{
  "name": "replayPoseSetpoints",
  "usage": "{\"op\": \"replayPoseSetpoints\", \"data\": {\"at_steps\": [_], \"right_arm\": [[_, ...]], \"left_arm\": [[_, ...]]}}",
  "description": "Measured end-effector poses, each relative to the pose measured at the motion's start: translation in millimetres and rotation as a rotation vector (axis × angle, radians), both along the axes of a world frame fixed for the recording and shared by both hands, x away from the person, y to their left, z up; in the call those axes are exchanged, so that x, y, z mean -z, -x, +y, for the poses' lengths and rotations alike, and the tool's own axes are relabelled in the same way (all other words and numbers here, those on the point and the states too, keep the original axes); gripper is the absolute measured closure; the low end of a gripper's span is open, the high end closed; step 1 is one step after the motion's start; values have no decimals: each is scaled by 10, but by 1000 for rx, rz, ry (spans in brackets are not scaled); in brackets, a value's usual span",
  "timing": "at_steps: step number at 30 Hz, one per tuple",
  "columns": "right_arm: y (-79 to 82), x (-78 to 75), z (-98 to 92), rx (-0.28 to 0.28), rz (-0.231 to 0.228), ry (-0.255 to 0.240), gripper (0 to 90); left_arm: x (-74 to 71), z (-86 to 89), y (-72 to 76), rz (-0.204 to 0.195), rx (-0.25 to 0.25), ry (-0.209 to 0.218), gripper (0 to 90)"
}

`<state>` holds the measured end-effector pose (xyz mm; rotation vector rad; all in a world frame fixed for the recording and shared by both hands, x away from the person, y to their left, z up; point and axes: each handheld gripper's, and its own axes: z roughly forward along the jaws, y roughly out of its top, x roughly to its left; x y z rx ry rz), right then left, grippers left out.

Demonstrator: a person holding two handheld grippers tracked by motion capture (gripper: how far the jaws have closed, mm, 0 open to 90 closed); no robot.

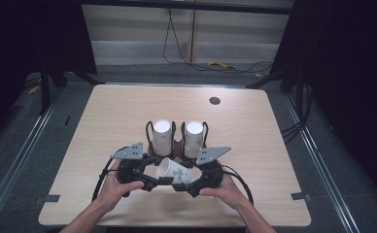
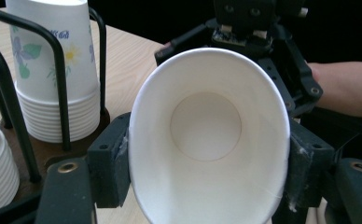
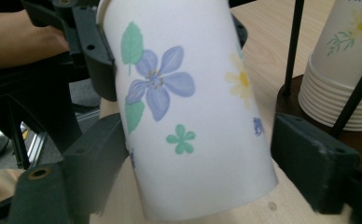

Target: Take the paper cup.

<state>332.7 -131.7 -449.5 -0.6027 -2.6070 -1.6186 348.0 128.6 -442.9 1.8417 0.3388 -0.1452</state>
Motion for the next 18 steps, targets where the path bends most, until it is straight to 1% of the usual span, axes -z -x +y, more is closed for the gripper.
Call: {"op": "replayPoseSetpoints", "data": {"at_steps": [2,4,5,10,12,14,15,16,17,18], "right_arm": [[-8,0,4,0,1,3,168],[-11,-1,14,7,5,3,162],[-7,3,29,7,0,14,152],[2,10,40,13,-2,29,147],[-8,6,21,26,11,29,147],[-8,3,14,34,8,36,147],[-4,2,5,54,1,56,147],[-4,2,5,54,1,56,147],[5,6,-4,68,-5,71,147],[5,8,-13,74,-6,74,146]], "left_arm": [[3,15,11,-13,-3,-7,300],[-8,42,11,-10,-12,-3,300],[-26,69,10,-14,-27,1,300],[-41,113,-1,-18,-39,4,297],[-47,141,-6,-19,-59,-1,295],[-51,153,-13,-20,-62,4,295],[-58,164,-18,-19,-69,3,295],[-64,174,-24,-22,-73,6,295],[-76,199,-34,-24,-84,7,295],[-76,199,-34,-24,-84,7,295]]}}
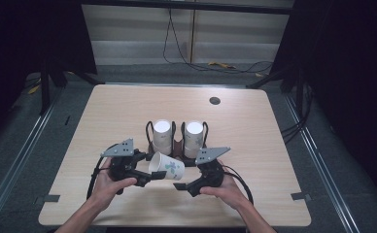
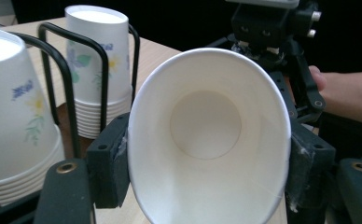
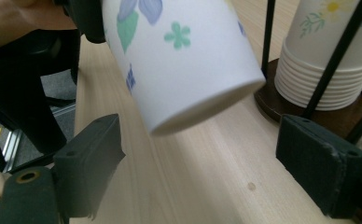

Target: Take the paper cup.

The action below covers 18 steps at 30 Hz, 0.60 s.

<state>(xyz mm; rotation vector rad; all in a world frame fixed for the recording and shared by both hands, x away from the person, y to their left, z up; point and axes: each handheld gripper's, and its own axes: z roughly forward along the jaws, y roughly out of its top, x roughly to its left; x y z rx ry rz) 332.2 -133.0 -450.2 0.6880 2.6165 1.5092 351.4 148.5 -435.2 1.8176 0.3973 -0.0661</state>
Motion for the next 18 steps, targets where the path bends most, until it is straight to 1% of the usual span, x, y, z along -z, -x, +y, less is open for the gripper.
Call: {"op": "replayPoseSetpoints", "data": {"at_steps": [2,3,4,5,6,7,10,12,13,18], "right_arm": [[-1,3,-11,7,-3,1,147],[-5,12,-28,30,-10,14,151],[-5,12,-28,30,-10,14,151],[-11,19,-43,63,-19,41,164],[-11,19,-43,63,-19,41,164],[-17,24,-68,77,-19,43,164],[-17,26,-84,84,-21,50,164],[-18,27,-96,92,-24,56,164],[-26,37,-106,102,-28,66,164],[-43,56,-142,127,-24,78,164]], "left_arm": [[2,11,2,2,-13,0,295],[21,11,6,0,-12,-18,291],[21,11,6,0,-12,-18,291],[31,1,14,-7,-18,-32,291],[31,1,14,-7,-18,-32,291],[27,5,12,-7,-23,-33,291],[19,15,8,-7,-31,-28,291],[10,42,-5,-11,-38,-32,292],[5,54,-7,-9,-47,-32,292],[-8,150,-36,-4,-85,-28,293]]}}
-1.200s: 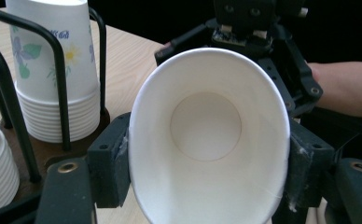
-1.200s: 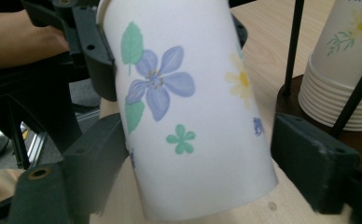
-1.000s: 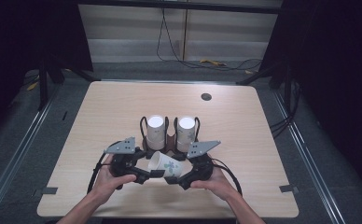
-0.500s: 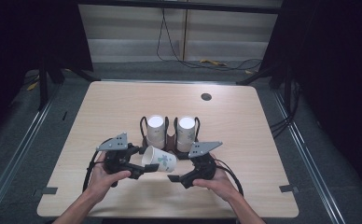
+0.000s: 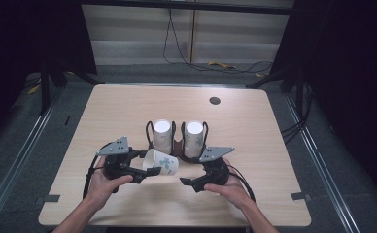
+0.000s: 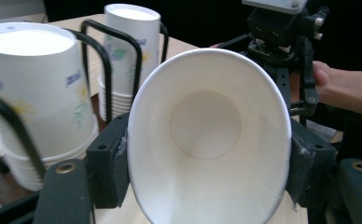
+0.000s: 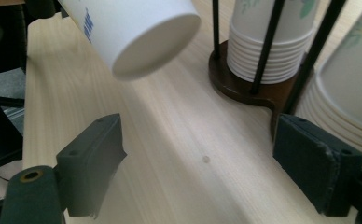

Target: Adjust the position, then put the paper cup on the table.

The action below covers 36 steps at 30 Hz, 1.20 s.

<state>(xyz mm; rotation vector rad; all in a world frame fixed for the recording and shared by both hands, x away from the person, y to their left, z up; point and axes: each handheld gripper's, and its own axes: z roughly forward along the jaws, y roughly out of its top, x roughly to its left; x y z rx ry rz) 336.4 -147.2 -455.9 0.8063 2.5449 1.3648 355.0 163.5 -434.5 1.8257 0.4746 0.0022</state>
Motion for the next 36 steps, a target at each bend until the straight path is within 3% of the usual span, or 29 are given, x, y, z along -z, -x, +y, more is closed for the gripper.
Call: {"op": "replayPoseSetpoints", "data": {"at_steps": [9,23,28,31,36], "right_arm": [[-28,-17,-109,78,-4,-3,164],[-51,-14,-126,132,-12,7,164],[-56,-13,-118,133,-11,5,164],[-69,-12,-120,137,-12,2,164],[-79,2,-152,139,-7,4,164]], "left_arm": [[-50,155,-36,-14,-63,-39,292],[-26,366,-160,2,-145,-102,290],[-30,467,-192,-10,-209,-134,282],[-31,556,-228,7,-261,-134,272],[-31,630,-272,18,-302,-156,272]]}}
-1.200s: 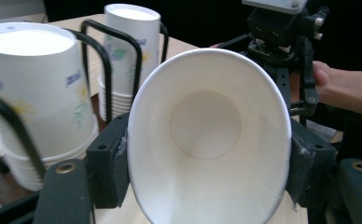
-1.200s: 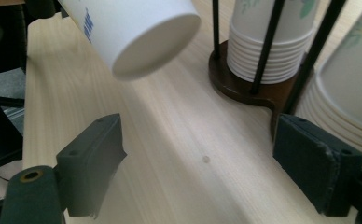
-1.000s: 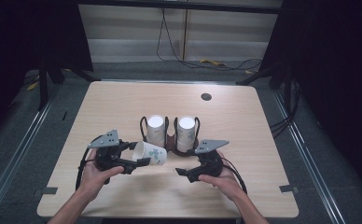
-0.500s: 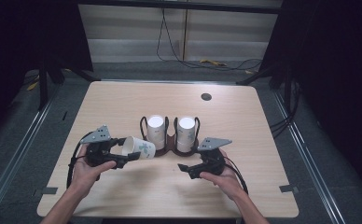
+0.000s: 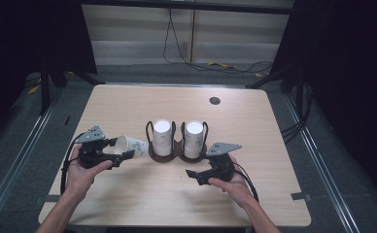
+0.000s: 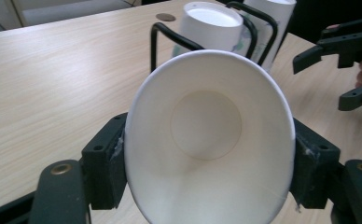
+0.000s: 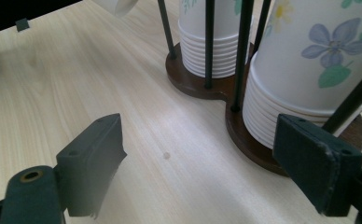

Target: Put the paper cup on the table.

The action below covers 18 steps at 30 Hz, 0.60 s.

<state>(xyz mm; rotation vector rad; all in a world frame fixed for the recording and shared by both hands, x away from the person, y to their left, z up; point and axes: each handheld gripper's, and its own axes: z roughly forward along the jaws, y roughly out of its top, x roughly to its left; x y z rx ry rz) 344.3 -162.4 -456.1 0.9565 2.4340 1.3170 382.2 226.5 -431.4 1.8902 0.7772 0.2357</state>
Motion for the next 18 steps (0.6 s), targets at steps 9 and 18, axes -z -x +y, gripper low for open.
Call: {"op": "replayPoseSetpoints", "data": {"at_steps": [9,18], "right_arm": [[-21,19,-49,7,8,-4,164],[-1,-12,-78,17,-5,6,167]], "left_arm": [[-2,156,-74,29,-83,-11,272],[-6,215,-116,48,-144,-71,269]]}}
